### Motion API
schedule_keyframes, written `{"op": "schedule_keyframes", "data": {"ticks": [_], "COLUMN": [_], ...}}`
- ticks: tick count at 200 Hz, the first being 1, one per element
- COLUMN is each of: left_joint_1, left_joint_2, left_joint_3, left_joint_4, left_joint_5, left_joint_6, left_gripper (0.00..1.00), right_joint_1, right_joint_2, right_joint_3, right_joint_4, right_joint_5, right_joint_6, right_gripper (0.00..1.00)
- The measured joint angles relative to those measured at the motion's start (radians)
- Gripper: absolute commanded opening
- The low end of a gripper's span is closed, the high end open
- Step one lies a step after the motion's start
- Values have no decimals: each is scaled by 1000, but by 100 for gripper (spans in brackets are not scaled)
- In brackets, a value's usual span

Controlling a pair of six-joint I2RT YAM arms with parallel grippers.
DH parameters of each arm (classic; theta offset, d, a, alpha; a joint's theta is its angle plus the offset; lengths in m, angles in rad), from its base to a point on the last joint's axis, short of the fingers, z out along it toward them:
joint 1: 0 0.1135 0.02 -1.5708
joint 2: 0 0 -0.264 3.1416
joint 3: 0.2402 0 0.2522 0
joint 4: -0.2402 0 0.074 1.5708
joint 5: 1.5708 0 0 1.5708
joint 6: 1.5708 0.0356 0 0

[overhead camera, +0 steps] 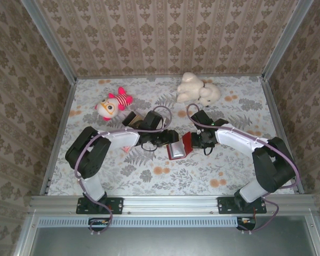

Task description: Take the credit cards out of the card holder

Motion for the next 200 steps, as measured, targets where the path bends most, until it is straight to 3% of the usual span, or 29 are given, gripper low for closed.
{"op": "schedule_keyframes", "data": {"ticks": [18,60,100,116,155,200], "left_joint_1": [0,0,12,28,43,9], "left_joint_2": [16,20,19,6,-49,-53], "left_joint_3": [3,3,-3,-18,-36,-36], "left_joint_4": [2,31,21,11,-6,26], "left_joint_5": [16,65,73,76,103,159], "left_joint_6": [-1,-16,-3,5,29,25], "left_gripper": [55,26,14,15,34,39], "right_joint_1": [0,-2,4,21,63,50], "right_joint_2": [0,2,19,33,45,65], "right_joint_3": [0,-14,-55,-56,-56,-56], "right_joint_4": [0,34,138,177,238,218], "right_joint_5": [0,-58,-202,-253,-307,-267], "right_joint_6": [0,1,36,58,91,91], "right_gripper": [0,0,0,1,1,4]}}
